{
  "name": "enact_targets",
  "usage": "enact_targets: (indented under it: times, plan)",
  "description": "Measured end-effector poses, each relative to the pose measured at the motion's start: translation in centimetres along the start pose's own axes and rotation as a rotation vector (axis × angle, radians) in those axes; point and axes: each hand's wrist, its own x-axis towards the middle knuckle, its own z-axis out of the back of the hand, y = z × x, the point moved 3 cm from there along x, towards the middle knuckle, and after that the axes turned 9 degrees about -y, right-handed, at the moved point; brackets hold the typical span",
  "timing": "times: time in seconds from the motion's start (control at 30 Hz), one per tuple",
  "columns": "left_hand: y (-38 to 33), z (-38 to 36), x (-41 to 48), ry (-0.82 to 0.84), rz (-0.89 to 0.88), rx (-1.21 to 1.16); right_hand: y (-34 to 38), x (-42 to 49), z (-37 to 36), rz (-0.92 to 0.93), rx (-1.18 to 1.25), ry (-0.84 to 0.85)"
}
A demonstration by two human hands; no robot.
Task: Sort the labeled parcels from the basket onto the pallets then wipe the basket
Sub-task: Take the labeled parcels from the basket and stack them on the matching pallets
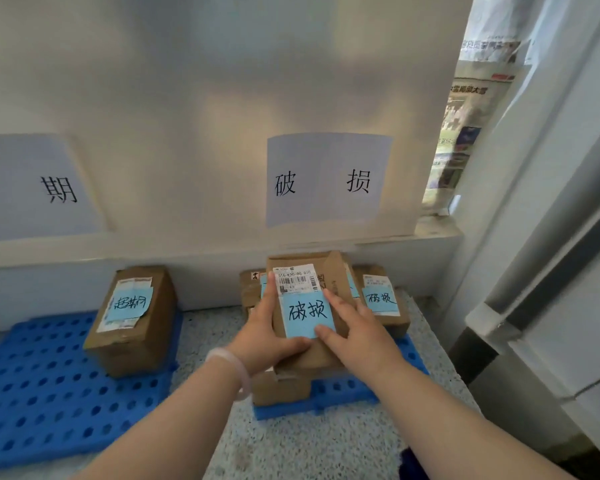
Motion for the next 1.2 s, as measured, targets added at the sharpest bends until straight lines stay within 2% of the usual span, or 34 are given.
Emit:
enact_targets:
  times: [0.43, 0.73, 0.93, 1.2]
  plan:
    - [3.3, 4.6, 8.8, -0.025, 0.191, -0.080, 3.6, 10.5, -4.0, 0.062, -0.070, 0.158]
    - [4.0, 6.3, 11.3, -0.027, 0.242, -0.055, 4.3, 13.3, -5.2, 0.047, -0.059, 0.159]
    - [5.6, 5.3, 10.6, 0.035, 0.328, -0.062, 3.3, 12.4, -7.4, 0.009, -0.082, 0.225]
    - [7.2, 4.6, 10.1, -0.038, 0.205, -0.112, 3.2, 12.3, -8.5, -0.010, -0.050, 0.177]
